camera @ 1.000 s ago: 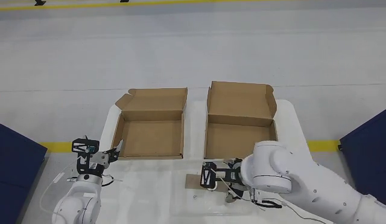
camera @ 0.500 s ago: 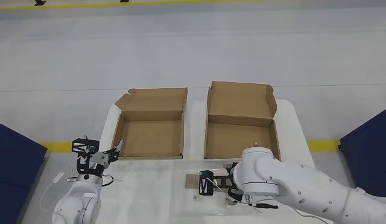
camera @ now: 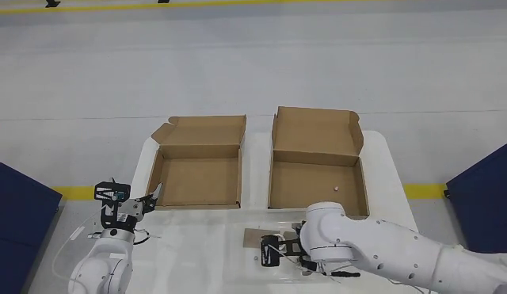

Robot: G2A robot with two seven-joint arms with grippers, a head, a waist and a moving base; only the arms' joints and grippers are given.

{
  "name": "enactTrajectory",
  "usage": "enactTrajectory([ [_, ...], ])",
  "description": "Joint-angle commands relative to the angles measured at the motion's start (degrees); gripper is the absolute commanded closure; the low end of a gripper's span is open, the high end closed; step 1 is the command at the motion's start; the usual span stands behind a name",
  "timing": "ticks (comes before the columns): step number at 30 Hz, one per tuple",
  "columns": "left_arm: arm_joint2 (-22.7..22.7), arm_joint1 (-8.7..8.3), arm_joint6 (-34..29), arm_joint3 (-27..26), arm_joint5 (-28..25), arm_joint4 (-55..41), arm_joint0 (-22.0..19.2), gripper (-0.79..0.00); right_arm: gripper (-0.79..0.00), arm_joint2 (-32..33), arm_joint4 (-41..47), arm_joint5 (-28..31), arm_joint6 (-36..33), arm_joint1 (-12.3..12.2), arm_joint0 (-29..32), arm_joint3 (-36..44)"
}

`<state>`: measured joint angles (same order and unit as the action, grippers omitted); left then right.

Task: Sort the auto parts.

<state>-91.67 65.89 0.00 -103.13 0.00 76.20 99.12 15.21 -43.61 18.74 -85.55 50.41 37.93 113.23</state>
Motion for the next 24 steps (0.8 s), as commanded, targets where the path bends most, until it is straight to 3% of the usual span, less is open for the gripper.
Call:
enactTrajectory([
  [1, 0.0, 0.00, 0.0, 0.0, 0.0, 0.0, 0.0, -0.785, -0.785, 0.1, 0.0, 0.0, 0.0, 0.0, 0.0, 0.0],
  [24, 0.0, 0.00, 0.0, 0.0, 0.0, 0.0, 0.0, -0.785, -0.785, -0.2, -5.2, 2.8, 4.7, 0.3, 2.7, -2.0],
])
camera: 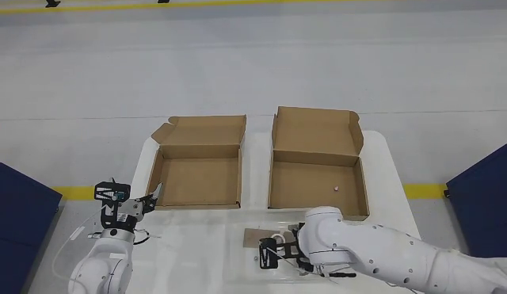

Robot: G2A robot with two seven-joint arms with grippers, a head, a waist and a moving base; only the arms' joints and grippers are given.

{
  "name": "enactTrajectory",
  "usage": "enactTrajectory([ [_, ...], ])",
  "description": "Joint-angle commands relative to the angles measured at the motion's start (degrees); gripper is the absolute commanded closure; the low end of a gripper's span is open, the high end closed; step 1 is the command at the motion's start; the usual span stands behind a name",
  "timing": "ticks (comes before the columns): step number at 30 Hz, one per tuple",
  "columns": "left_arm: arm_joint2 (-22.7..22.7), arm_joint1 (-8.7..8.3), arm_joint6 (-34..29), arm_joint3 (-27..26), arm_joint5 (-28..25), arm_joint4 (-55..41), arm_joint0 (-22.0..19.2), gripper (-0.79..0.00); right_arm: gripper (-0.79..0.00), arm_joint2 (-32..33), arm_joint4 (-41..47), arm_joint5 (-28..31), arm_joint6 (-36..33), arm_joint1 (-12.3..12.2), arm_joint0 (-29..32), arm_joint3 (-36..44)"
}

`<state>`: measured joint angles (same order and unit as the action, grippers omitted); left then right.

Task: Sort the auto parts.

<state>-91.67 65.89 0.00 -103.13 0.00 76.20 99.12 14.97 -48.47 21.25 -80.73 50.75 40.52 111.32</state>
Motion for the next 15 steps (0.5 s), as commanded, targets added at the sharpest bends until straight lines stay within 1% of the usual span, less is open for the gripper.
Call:
enactTrajectory([
  [1, 0.0, 0.00, 0.0, 0.0, 0.0, 0.0, 0.0, -0.785, -0.785, 0.0, -0.6, 0.6, -0.2, 0.0, 0.3, -0.3],
  [4, 0.0, 0.00, 0.0, 0.0, 0.0, 0.0, 0.0, -0.785, -0.785, 0.2, -1.0, 1.0, -0.2, 0.2, 0.6, -0.7],
  [5, 0.0, 0.00, 0.0, 0.0, 0.0, 0.0, 0.0, -0.785, -0.754, 0.3, -1.1, 1.2, -0.3, 0.2, 0.7, -0.9],
  [7, 0.0, 0.00, 0.0, 0.0, 0.0, 0.0, 0.0, -0.785, -0.736, 0.3, -1.3, 1.5, -0.6, 0.4, 1.0, -1.2],
  [8, 0.0, 0.00, 0.0, 0.0, 0.0, 0.0, 0.0, -0.785, -0.705, 0.2, -1.2, 1.7, -0.6, 0.4, 1.1, -1.4],
  [9, 0.0, 0.00, 0.0, 0.0, 0.0, 0.0, 0.0, -0.785, -0.631, 0.0, -1.2, 1.7, -0.6, 0.5, 1.1, -1.7],
  [10, 0.0, 0.00, 0.0, 0.0, 0.0, 0.0, 0.0, -0.785, -0.588, -0.3, -1.2, 1.7, -0.6, 0.6, 1.1, -2.0],
  [11, 0.0, 0.00, 0.0, 0.0, 0.0, 0.0, 0.0, -0.785, -0.579, -0.6, -1.1, 1.8, -0.5, 0.7, 1.0, -2.3],
  [13, 0.0, 0.00, 0.0, 0.0, 0.0, 0.0, 0.0, -0.785, -0.394, -1.3, -0.9, 2.0, -0.3, 0.9, 0.7, -3.0],
  [15, 0.0, 0.00, 0.0, 0.0, 0.0, 0.0, 0.0, -0.785, -0.385, -2.0, -0.5, 2.2, -0.1, 1.2, 0.3, -3.8],
])
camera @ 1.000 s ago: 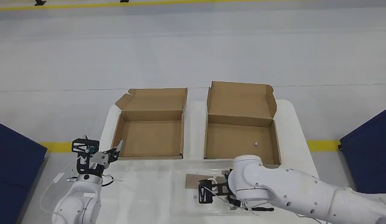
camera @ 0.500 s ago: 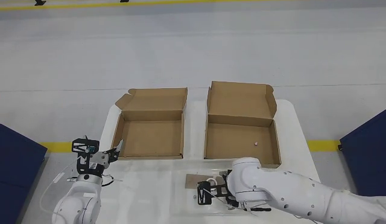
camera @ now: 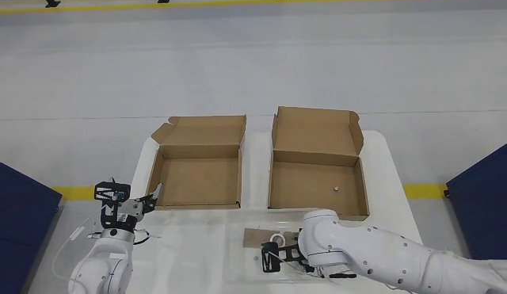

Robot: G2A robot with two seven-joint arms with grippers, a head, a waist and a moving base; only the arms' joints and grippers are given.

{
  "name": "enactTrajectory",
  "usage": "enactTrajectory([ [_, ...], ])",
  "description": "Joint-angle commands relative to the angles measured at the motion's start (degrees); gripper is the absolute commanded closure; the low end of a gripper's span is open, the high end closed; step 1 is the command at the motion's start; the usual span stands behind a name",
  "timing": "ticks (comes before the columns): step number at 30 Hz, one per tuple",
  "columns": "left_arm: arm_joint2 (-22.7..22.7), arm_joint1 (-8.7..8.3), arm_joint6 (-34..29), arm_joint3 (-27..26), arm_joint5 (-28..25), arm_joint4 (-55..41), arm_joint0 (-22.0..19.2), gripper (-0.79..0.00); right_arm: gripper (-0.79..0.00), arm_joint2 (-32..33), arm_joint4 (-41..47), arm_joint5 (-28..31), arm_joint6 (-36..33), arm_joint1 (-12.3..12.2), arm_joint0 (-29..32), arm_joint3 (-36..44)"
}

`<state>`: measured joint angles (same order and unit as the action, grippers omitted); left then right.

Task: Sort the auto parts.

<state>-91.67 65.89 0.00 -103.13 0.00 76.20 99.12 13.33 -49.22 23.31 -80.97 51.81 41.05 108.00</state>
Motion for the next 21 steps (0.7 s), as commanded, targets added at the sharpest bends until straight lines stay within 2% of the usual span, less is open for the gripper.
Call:
enactTrajectory([
  [1, 0.0, 0.00, 0.0, 0.0, 0.0, 0.0, 0.0, -0.785, -0.372, -0.6, 0.4, 0.3, 0.3, 0.3, -0.4, -0.9],
  [21, 0.0, 0.00, 0.0, 0.0, 0.0, 0.0, 0.0, -0.785, -0.357, -3.6, 2.0, 2.1, 2.1, 3.5, -1.0, -8.0],
])
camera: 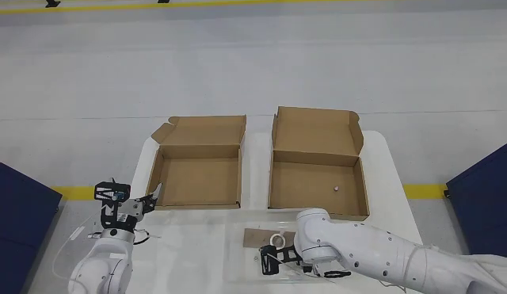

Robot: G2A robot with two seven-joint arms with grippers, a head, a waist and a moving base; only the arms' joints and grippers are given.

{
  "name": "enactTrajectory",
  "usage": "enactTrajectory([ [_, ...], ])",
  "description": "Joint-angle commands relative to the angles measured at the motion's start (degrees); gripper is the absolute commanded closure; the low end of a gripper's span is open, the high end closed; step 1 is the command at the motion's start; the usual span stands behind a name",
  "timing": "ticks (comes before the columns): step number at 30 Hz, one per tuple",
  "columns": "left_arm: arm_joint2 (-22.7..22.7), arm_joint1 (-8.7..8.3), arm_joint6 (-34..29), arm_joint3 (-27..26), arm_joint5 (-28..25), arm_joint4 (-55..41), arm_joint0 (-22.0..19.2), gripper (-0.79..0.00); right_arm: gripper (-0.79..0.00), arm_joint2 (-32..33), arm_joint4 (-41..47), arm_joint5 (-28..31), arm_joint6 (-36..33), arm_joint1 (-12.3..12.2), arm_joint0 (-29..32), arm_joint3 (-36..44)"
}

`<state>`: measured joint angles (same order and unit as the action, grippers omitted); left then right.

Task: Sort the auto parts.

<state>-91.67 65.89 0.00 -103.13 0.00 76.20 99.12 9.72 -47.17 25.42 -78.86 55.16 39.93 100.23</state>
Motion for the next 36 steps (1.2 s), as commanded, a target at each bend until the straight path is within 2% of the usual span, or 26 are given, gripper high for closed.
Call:
enactTrajectory([
  [1, 0.0, 0.00, 0.0, 0.0, 0.0, 0.0, 0.0, -0.785, -0.354, 0.0, -0.2, -0.1, -0.1, 0.3, 0.2, -0.4],
  [13, 0.0, 0.00, 0.0, 0.0, 0.0, 0.0, 0.0, -0.785, -0.339, 0.0, -1.4, -0.5, -0.5, 1.9, 0.8, -2.7],
  [22, 0.0, 0.00, 0.0, 0.0, 0.0, 0.0, 0.0, -0.785, -0.388, 0.0, -2.4, -0.6, -0.6, 2.7, 1.0, -3.4],
  [36, 0.0, 0.00, 0.0, 0.0, 0.0, 0.0, 0.0, -0.785, -0.372, 0.0, -2.7, -0.5, -0.5, 3.6, 1.2, -4.7],
])
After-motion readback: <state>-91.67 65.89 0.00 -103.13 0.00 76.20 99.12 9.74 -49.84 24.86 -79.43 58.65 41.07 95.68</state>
